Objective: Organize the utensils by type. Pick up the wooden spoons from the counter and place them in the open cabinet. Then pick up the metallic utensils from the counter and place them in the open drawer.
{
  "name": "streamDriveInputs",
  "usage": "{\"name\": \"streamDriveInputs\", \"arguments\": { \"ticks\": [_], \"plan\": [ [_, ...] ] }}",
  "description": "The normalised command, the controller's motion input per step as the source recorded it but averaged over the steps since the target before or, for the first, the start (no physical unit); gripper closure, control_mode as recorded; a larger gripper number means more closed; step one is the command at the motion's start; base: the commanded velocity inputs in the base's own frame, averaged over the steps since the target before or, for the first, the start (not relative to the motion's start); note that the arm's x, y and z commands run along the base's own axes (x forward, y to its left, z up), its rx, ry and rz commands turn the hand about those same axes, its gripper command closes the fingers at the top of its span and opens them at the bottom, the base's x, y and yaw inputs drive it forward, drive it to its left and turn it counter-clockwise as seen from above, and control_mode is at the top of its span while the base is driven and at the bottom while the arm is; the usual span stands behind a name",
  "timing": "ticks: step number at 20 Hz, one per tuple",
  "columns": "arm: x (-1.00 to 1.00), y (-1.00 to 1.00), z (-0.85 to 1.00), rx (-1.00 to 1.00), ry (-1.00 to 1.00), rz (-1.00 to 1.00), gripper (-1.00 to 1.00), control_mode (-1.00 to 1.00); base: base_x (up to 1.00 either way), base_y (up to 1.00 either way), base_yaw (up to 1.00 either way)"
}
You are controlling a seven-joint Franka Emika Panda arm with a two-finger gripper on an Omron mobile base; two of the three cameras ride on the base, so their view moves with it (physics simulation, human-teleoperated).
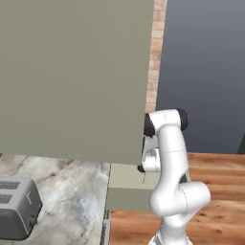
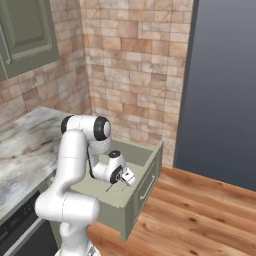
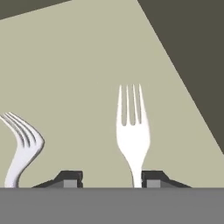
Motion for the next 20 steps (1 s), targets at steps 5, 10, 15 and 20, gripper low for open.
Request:
{"name": "streamDriveInputs", "arguments": {
  "ticks": [5,10,15,20],
  "plan": [
    [0.0,-0.06,0.0,0.0,0.0,0.0,-1.0,-1.0,0.0,0.0,0.0],
    [0.05,-0.03,0.04,0.0,0.0,0.0,-1.0,-1.0,0.0,0.0,0.0],
    [0.11,0.0,0.21,0.0,0.03,0.0,-1.0,-1.0,0.0,0.0,0.0],
    [0.19,0.0,0.14,0.0,0.08,0.0,-1.0,-1.0,0.0,0.0,0.0]
  ]
}}
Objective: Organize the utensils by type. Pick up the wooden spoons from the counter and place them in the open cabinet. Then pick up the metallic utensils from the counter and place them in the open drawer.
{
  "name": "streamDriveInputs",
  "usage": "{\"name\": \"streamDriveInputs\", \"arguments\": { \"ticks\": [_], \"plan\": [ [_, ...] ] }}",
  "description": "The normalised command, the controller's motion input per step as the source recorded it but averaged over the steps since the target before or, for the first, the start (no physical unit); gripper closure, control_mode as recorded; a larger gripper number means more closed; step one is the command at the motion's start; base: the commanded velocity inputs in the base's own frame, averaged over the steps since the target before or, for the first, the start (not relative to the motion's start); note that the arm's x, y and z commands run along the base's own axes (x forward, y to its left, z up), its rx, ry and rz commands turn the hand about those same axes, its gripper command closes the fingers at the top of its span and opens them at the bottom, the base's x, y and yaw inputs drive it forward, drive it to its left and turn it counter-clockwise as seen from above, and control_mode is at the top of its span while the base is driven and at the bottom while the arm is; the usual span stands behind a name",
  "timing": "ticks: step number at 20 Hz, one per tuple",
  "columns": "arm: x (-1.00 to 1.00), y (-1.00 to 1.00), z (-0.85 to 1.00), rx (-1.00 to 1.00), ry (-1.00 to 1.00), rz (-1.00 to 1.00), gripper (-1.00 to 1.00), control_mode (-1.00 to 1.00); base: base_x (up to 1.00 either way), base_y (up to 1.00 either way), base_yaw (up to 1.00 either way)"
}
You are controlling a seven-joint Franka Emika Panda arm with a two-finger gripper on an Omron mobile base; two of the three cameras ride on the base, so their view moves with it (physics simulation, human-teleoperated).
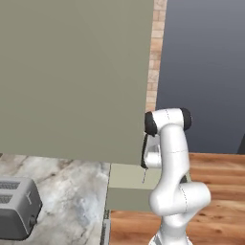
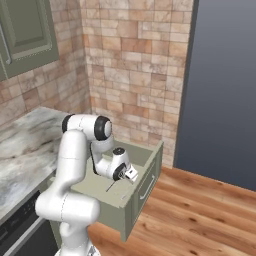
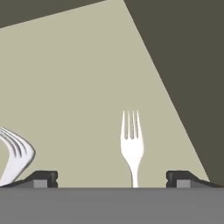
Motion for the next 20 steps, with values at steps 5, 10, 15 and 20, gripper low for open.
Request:
{"name": "streamDriveInputs", "arguments": {
  "ticks": [5,10,15,20],
  "plan": [
    [0.1,0.0,0.2,0.0,0.07,0.0,-1.0,-1.0,0.0,0.0,0.0],
    [-0.04,0.0,0.51,0.0,0.01,0.04,-1.0,-1.0,0.0,0.0,0.0],
    [-0.18,0.04,0.69,0.0,-0.08,0.13,-1.0,-1.0,0.0,0.0,0.0],
    [-0.22,0.02,0.74,0.0,-0.22,0.25,-1.0,-1.0,0.0,0.0,0.0]
  ]
}}
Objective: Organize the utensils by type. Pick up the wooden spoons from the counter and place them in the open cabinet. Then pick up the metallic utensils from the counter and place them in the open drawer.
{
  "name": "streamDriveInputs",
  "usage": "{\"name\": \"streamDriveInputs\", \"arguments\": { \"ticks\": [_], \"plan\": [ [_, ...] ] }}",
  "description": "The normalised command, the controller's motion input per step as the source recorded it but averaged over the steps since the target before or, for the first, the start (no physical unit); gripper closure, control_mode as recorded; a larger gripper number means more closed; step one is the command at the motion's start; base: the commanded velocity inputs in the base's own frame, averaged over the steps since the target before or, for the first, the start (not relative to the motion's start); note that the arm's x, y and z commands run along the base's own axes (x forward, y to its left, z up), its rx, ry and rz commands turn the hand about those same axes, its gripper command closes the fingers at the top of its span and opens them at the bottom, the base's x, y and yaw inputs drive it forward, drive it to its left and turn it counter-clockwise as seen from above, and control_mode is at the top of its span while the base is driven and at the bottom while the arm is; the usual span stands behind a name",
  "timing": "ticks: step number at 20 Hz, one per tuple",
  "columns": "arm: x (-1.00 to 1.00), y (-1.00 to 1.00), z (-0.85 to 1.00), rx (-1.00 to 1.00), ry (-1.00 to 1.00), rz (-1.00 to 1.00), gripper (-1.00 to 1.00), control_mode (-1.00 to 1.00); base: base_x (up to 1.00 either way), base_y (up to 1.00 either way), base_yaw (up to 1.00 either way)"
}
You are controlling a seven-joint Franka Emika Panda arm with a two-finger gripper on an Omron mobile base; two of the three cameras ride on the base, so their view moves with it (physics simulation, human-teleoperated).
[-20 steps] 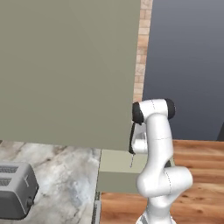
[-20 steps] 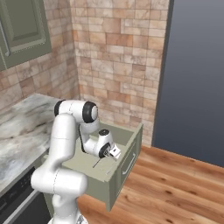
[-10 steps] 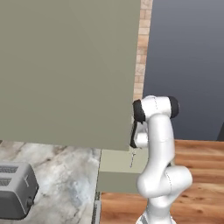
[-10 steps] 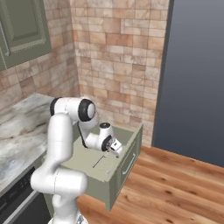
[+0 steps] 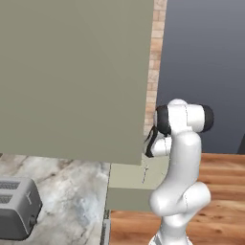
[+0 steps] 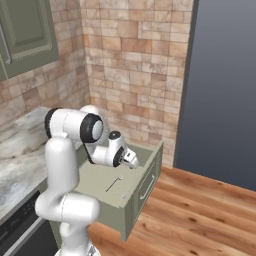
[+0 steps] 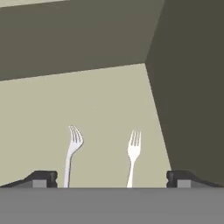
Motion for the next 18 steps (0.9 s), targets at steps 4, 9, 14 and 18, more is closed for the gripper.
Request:
{"name": "streamDriveInputs", "arguments": {
  "ticks": [4,9,14,18],
  "plan": [
    [-0.3,0.0,0.76,0.0,-0.3,0.29,-1.0,-1.0,0.0,0.0,0.0],
    [-0.36,0.0,0.77,0.0,-0.34,0.29,-1.0,-1.0,0.0,0.0,0.0],
    [-0.33,-0.02,0.78,0.0,-0.28,0.22,-1.0,-1.0,0.0,0.0,0.0],
    [-0.2,-0.09,0.79,0.0,-0.17,0.15,-1.0,-1.0,0.0,0.0,0.0]
  ]
}}
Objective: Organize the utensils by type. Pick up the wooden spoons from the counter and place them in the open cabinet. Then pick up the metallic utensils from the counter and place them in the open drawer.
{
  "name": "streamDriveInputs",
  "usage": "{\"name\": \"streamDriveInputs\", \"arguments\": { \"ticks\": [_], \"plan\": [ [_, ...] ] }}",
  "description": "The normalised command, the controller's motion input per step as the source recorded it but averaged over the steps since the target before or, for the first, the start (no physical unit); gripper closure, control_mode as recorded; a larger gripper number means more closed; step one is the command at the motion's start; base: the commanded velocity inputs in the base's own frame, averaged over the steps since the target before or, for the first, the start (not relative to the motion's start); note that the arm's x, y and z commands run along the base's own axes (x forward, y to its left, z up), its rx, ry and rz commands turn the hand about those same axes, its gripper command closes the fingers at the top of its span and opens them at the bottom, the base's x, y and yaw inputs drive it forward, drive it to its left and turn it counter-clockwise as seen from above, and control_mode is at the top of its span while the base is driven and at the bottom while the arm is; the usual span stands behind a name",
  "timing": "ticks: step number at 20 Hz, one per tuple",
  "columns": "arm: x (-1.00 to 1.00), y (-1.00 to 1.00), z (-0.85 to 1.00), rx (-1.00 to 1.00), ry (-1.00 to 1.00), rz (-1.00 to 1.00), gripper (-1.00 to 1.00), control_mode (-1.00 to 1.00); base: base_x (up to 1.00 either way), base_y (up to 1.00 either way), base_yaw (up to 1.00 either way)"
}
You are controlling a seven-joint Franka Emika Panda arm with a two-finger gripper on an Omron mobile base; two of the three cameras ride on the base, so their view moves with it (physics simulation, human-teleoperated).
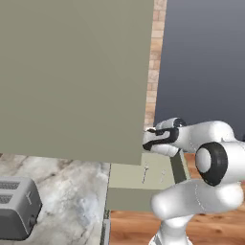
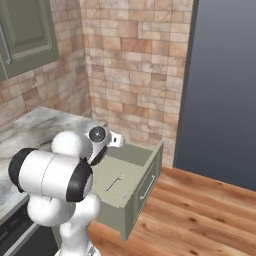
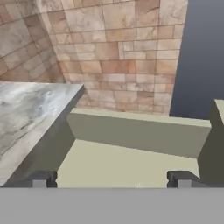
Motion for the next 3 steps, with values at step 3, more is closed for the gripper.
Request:
{"name": "streamDriveInputs", "arguments": {
  "ticks": [3],
  "plan": [
    [-0.12,-0.1,0.73,0.0,-0.06,0.1,-1.0,-1.0,0.0,0.0,0.0]
  ]
}}
